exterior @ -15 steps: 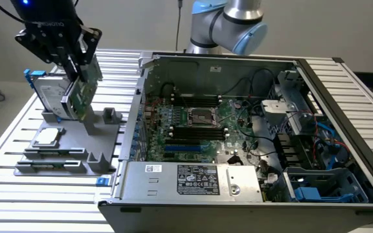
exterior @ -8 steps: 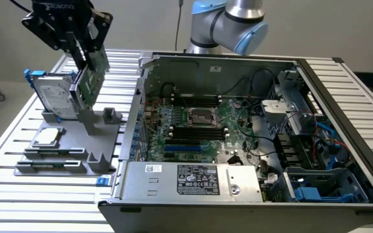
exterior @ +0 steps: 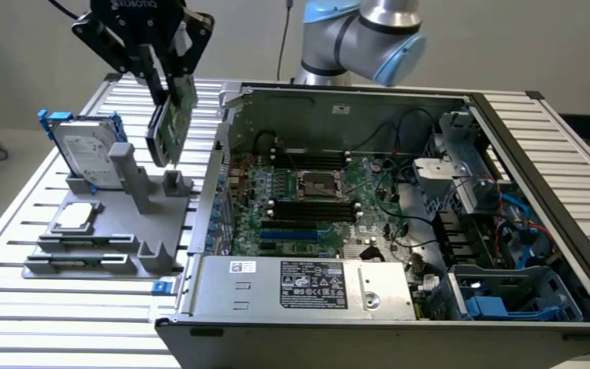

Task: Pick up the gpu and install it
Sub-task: 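Pick up the gpu and move the gpu toward the slot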

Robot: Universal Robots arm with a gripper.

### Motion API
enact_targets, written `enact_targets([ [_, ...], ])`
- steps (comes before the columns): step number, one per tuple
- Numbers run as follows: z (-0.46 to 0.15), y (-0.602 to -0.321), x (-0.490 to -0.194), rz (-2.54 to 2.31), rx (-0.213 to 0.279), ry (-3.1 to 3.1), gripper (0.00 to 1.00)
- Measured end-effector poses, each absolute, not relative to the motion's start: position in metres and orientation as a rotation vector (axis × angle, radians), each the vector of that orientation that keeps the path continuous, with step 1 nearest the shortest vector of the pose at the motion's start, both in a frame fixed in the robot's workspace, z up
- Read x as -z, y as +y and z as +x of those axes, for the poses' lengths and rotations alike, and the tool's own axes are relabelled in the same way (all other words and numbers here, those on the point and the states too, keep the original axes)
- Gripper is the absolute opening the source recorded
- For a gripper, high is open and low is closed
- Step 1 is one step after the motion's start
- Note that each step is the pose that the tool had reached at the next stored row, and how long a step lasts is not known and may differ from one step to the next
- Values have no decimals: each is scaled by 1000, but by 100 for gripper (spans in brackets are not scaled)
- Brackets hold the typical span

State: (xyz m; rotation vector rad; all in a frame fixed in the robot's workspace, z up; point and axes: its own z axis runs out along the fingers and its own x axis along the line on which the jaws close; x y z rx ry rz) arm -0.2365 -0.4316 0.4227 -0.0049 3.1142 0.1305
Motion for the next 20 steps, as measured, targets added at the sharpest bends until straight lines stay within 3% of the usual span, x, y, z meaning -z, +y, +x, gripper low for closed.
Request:
enact_targets([
  [20, -145, -432, -425, -5, -146, 3115, 26],
])
